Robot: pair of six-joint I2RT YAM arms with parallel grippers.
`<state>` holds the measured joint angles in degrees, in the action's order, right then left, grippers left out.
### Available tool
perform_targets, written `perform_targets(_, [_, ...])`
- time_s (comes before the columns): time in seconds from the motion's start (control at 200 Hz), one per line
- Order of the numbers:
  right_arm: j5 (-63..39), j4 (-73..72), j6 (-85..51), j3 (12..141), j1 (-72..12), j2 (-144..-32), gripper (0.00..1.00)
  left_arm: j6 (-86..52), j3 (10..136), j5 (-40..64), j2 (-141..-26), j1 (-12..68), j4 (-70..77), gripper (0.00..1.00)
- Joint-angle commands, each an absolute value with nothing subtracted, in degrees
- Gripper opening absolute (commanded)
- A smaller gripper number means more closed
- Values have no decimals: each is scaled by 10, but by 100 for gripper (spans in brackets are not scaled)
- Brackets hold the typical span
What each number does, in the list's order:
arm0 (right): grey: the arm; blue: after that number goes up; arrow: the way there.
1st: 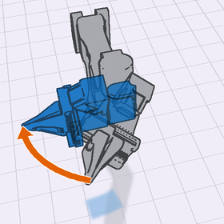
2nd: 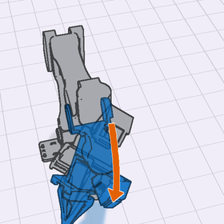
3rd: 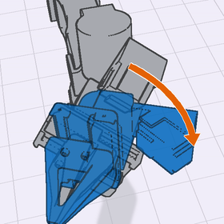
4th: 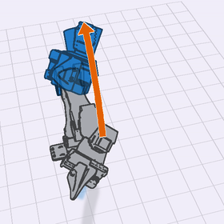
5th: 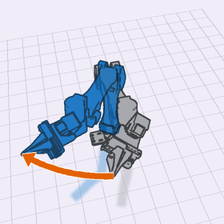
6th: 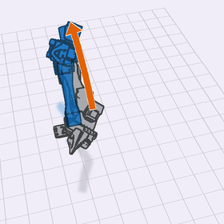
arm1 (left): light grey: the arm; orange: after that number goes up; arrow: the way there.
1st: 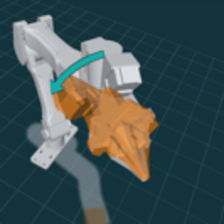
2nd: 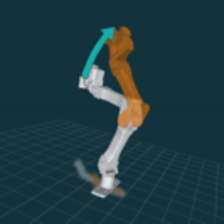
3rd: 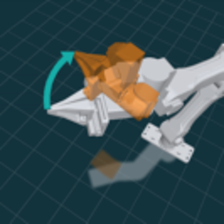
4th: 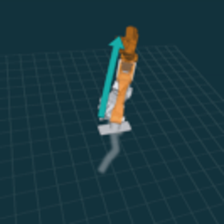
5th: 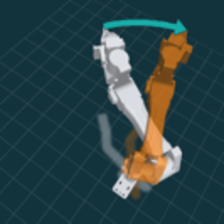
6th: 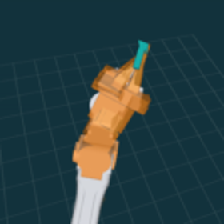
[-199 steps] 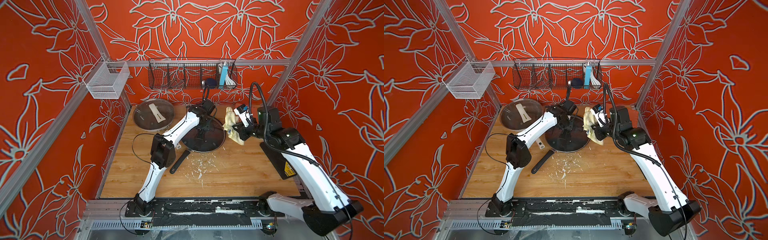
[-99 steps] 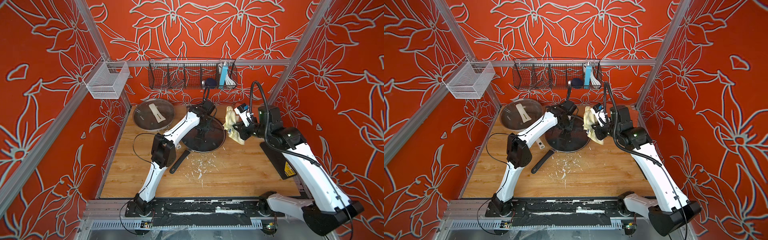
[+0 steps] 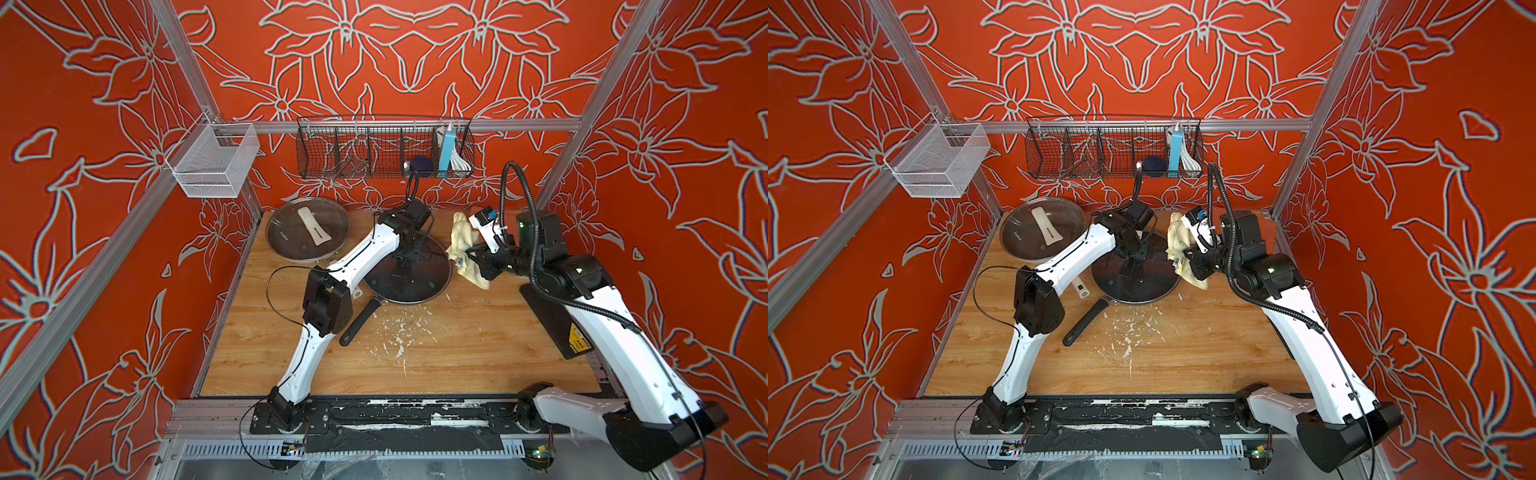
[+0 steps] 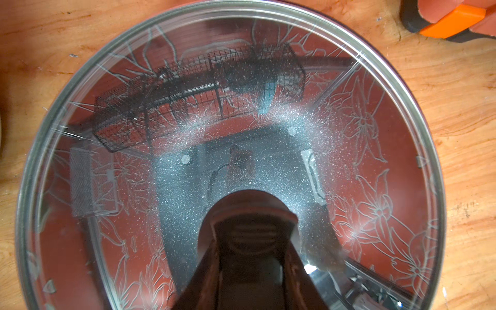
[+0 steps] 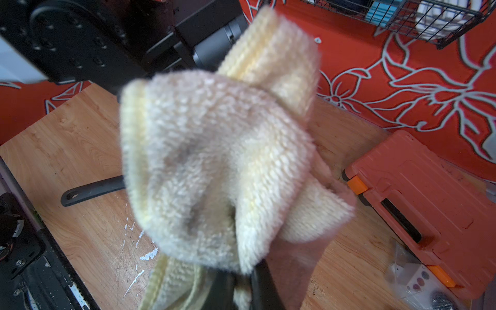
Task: Wipe the pot lid with a cloth
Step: Place the pot lid on the cooking pot.
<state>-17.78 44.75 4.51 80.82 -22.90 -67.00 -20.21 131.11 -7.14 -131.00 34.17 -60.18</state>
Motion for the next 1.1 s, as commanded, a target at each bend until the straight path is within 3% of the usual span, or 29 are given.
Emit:
perform_targets(0.0, [-175, 446, 42, 823, -233, -676, 0, -208, 1305, -70, -1302, 338, -560, 0])
perform_targets(0.3, [-174, 445, 39, 824, -236, -679, 0, -219, 1272, -54, -1285, 338, -520, 0])
perform_targets(0.51, [-172, 442, 35, 823, -236, -679, 0, -200, 1297, -82, -1301, 338, -576, 0])
perform_targets(0.585, [-174, 438, 32, 823, -237, -682, 0, -188, 1306, -91, -1301, 338, -596, 25])
perform_targets(0.701, [-174, 433, 30, 824, -237, -685, 0, -176, 1316, -91, -1293, 338, -614, 47])
perform_targets(0.881, [-171, 432, 29, 832, -238, -688, 0, -173, 1319, -83, -1269, 339, -616, 75])
perform_targets(1.096, [-170, 424, 27, 837, -248, -690, 0, -175, 1304, -104, -1214, 338, -613, 98])
